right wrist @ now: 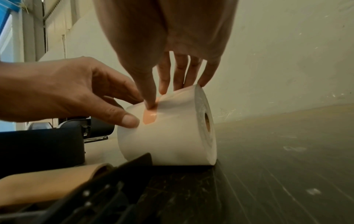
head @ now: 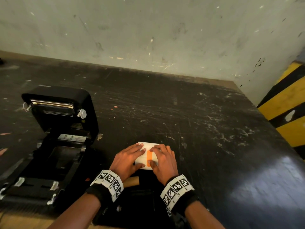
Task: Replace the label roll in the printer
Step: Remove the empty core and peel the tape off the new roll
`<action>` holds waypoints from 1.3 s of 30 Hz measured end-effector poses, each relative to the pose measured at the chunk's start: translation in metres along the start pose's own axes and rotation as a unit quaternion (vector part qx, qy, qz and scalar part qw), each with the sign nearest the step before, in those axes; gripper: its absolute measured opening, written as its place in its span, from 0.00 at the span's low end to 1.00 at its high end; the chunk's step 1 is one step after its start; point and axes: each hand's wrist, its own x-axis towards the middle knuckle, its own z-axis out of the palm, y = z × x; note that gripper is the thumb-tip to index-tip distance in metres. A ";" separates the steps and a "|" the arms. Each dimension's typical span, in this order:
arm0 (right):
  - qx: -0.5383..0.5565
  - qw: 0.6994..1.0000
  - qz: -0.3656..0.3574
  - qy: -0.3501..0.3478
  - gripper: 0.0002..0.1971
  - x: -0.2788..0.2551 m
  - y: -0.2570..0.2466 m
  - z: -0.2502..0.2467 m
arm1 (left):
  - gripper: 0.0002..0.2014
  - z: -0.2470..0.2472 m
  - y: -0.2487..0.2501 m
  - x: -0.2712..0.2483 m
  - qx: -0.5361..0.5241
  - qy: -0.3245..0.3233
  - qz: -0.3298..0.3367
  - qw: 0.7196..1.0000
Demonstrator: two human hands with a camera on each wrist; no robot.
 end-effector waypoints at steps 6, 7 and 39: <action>0.001 1.000 0.004 -0.015 0.16 0.001 0.000 -0.003 | 0.29 0.001 0.001 -0.002 -0.009 -0.008 -0.011 1.000; 0.007 1.000 0.004 -0.009 0.13 0.000 -0.001 -0.003 | 0.29 0.001 0.002 -0.002 -0.011 -0.007 -0.012 1.000; 0.028 0.998 0.024 0.042 0.20 -0.006 -0.006 0.009 | 0.29 0.005 -0.006 -0.005 -0.034 0.016 0.014 0.999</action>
